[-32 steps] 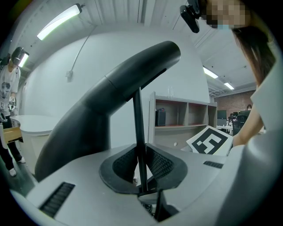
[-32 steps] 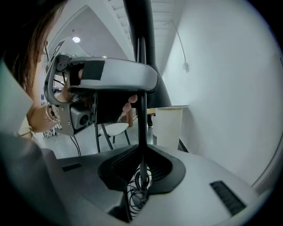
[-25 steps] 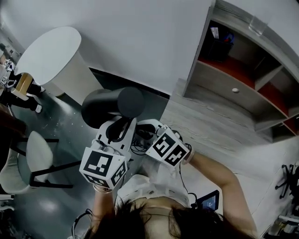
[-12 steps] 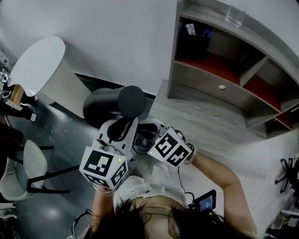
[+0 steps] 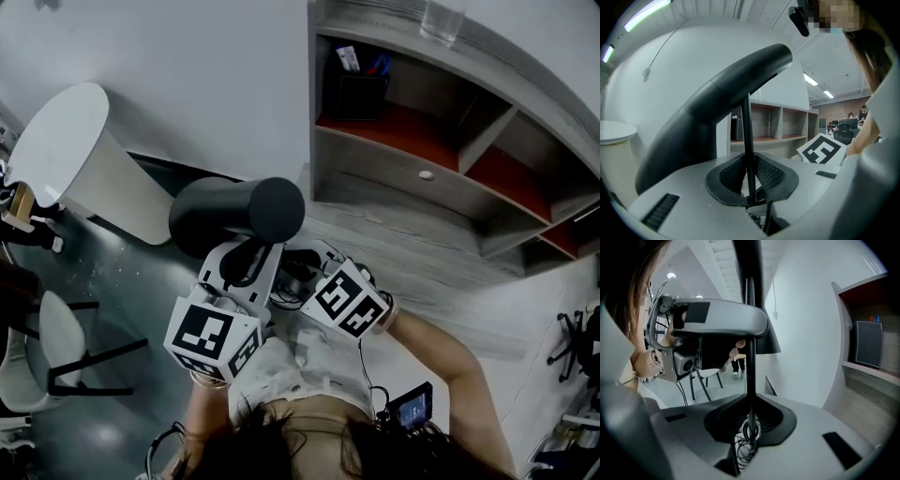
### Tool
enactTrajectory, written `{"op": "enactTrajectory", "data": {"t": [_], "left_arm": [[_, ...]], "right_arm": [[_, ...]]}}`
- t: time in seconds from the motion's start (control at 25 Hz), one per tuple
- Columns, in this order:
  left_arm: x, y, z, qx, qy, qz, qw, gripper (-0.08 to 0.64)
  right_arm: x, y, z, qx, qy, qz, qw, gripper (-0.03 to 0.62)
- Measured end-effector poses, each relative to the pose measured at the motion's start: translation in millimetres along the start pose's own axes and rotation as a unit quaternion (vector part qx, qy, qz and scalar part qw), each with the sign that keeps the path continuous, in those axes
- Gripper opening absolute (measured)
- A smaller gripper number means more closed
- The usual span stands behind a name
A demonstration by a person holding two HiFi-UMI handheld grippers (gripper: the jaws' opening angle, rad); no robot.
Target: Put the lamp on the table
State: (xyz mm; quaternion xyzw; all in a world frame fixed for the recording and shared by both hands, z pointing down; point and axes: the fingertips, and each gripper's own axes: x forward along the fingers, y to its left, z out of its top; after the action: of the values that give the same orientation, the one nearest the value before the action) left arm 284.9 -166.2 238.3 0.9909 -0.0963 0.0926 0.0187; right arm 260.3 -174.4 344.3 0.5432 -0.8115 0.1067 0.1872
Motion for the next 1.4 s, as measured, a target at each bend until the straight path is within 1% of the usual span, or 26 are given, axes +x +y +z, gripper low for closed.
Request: {"op": "enactTrajectory", "data": {"t": [0.32, 0.48, 0.8, 1.08, 1.2, 1.4], "left_arm": [[18.6, -7.8, 0.7, 0.006, 0.002, -0.039, 0.9992, 0.058], [25.4, -10.5, -0.8, 0.014, 0.006, -0.064, 0.9978, 0.058], [36.0, -14.7, 2.5, 0.029, 0.008, -0.111, 0.9934, 0.057], [41.8, -20.9, 0.5, 0.034, 0.006, -0.15, 0.9881, 0.057], [42.4, -23.9, 1.5, 0.039, 0.007, -0.16, 0.9863, 0.057], [48.9, -34.0, 1.6, 0.046, 0.006, -0.163, 0.9855, 0.057]], "right_arm": [[-7.1, -16.6, -7.9, 0.021, 0.003, -0.032, 0.999, 0.057], [-7.4, -22.9, -10.6, 0.033, 0.006, -0.048, 0.998, 0.057], [-9.9, -35.8, -11.4, 0.055, 0.006, -0.09, 0.994, 0.057], [-15.3, -44.0, -17.7, 0.069, 0.015, -0.13, 0.989, 0.057], [-18.6, -46.0, -18.5, 0.07, 0.015, -0.138, 0.988, 0.057], [-26.7, -52.6, -25.2, 0.072, 0.011, -0.147, 0.986, 0.057]]}}
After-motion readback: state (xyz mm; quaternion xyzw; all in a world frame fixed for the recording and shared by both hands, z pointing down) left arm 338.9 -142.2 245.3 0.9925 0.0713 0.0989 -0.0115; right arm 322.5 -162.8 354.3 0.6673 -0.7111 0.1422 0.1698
